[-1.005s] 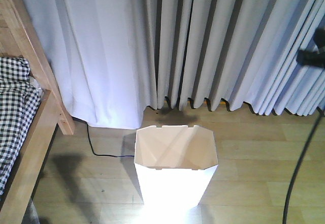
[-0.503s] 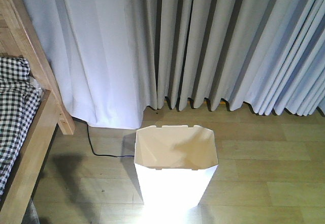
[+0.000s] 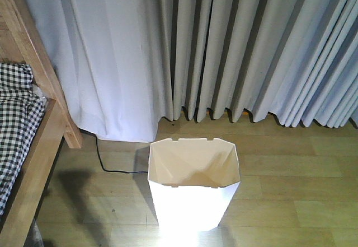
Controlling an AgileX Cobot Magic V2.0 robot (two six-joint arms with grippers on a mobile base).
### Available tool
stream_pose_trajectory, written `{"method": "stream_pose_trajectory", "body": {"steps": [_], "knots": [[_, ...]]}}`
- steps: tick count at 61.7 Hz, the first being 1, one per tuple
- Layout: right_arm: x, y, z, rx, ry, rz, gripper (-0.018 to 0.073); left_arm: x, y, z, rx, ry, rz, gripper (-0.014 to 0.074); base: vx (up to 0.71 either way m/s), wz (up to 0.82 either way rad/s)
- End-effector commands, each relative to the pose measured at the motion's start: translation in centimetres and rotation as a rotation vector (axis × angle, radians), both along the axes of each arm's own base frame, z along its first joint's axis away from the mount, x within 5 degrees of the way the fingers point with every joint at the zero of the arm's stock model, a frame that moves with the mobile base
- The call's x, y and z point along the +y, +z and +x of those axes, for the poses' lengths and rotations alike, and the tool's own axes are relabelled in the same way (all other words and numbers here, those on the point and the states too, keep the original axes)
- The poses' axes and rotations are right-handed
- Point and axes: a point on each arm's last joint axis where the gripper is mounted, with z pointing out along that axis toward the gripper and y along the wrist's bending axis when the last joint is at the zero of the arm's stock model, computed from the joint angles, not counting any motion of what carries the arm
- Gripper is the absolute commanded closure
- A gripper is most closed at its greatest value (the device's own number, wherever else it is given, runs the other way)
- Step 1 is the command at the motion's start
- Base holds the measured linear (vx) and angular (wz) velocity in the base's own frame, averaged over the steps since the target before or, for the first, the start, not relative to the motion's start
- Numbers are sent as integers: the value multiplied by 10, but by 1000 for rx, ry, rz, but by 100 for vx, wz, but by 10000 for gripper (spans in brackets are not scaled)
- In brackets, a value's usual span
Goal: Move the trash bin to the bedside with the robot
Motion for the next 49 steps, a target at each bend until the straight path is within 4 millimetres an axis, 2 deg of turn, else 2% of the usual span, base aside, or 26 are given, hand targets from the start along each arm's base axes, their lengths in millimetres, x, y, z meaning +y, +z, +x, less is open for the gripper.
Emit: {"method": "stream_pose_trajectory", "body": {"steps": [1,49], "knots": [[-2,17,0,-119,-19,-10,571,0,-3,1,-51,-4,-12,602,0,0],[-2,17,0,-120,-19,-9,569,0,-3,1,-51,-4,-12,602,0,0]]}}
